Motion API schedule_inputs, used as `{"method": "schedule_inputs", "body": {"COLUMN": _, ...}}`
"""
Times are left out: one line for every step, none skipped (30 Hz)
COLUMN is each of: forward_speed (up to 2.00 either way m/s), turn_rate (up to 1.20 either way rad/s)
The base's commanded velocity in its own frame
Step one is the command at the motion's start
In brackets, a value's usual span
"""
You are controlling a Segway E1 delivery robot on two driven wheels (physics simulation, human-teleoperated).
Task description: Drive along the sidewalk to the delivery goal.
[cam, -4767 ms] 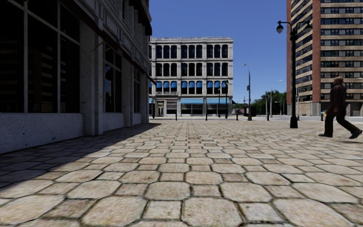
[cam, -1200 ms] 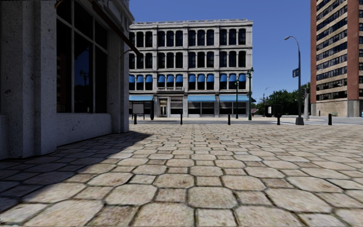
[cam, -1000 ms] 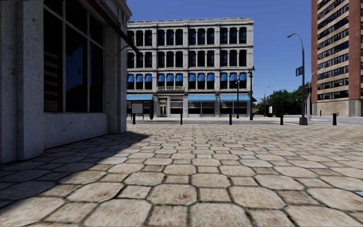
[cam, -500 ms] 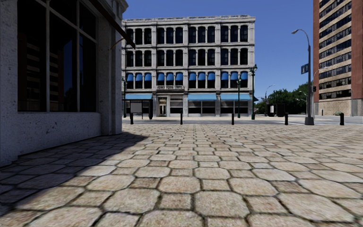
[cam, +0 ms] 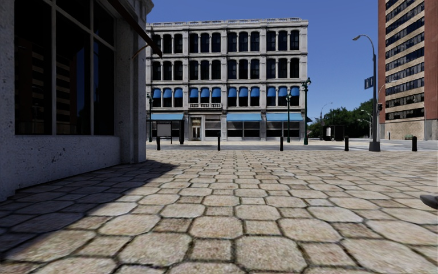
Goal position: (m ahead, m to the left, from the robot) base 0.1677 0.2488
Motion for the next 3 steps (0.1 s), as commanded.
{"method": "schedule_inputs", "body": {"forward_speed": 0.0, "turn_rate": 0.0}}
{"method": "schedule_inputs", "body": {"forward_speed": 0.0, "turn_rate": 0.0}}
{"method": "schedule_inputs", "body": {"forward_speed": 0.0, "turn_rate": 0.0}}
